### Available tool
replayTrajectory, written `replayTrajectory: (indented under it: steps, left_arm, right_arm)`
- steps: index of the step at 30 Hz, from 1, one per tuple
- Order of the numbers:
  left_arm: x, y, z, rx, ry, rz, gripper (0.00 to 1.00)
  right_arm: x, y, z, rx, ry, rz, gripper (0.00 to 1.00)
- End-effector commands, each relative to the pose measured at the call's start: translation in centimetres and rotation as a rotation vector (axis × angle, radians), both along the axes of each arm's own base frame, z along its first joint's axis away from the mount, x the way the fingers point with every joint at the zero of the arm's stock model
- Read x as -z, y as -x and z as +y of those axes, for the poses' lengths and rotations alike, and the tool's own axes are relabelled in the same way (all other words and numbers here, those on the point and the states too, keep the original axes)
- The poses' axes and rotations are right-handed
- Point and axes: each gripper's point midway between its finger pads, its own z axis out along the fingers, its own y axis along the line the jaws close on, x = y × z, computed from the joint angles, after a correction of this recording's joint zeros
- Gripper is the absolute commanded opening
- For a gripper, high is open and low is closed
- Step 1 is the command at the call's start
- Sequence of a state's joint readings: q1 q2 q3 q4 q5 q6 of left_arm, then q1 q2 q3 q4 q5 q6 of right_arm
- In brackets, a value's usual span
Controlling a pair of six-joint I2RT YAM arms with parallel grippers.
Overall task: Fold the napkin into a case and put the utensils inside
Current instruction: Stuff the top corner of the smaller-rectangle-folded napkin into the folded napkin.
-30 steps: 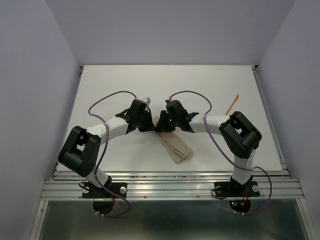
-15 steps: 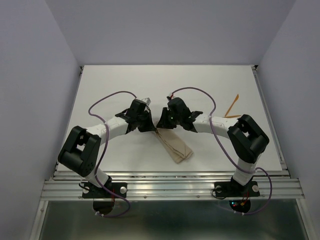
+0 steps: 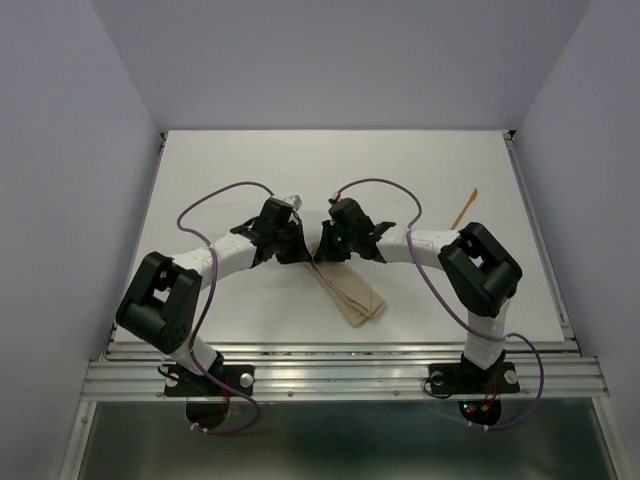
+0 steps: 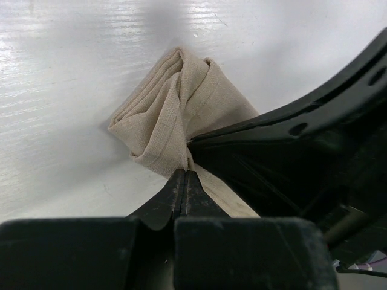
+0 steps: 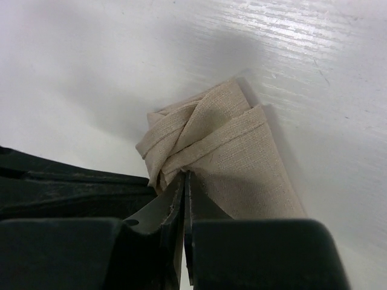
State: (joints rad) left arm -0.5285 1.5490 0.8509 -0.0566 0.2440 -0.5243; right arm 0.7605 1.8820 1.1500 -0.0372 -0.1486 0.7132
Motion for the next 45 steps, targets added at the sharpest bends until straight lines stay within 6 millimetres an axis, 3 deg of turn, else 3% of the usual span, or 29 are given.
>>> replayTrajectory:
  steps: [1, 8, 13, 18, 22, 27, 31, 36, 45]
  left_arm:
    - [-1.9, -1.1, -1.0, 0.023, 0.032, -0.051, 0.0]
    - [-1.8, -1.0, -1.1, 0.031, 0.038, -0.046, 0.0]
    - [-1.7, -1.0, -1.3, 0.04, 0.042, -0.04, 0.0]
    - [-1.4, -0.8, -0.9, 0.03, 0.026, -0.035, 0.0]
    - [-0.4, -0.1, -0.6, 0.03, 0.011, -0.005, 0.0]
    - [-0.6, -0.4, 0.2, 0.005, -0.025, 0.0, 0.26]
    - [-2.8, -1.5, 1.5, -0.027, -0.046, -0.05, 0.35]
    - [-4.5, -2.9, 2.6, -0.041, -0.061, -0.082, 0.35]
    - [-3.6, -3.0, 3.1, -0.063, -0.118, -0.03, 0.26]
  right_arm:
    - [-1.2, -0.6, 2.3, -0.035, -0.08, -0.006, 0.03]
    - [-2.3, -0.1, 4.7, -0.09, -0.222, 0.018, 0.03]
    - [-0.7, -0.3, 5.0, -0.061, -0.219, 0.064, 0.02]
    - [1.9, -0.5, 3.8, 0.008, -0.13, 0.112, 0.02]
    - [2.5, -0.3, 3.6, 0.014, -0.12, 0.123, 0.02]
    - [2.9, -0.1, 3.5, 0.011, -0.115, 0.131, 0.02]
    - [2.9, -0.1, 3.4, 0.01, -0.114, 0.129, 0.02]
    - [2.9, 0.0, 3.5, 0.005, -0.118, 0.13, 0.02]
    - [2.5, -0.1, 3.6, 0.006, -0.126, 0.125, 0.02]
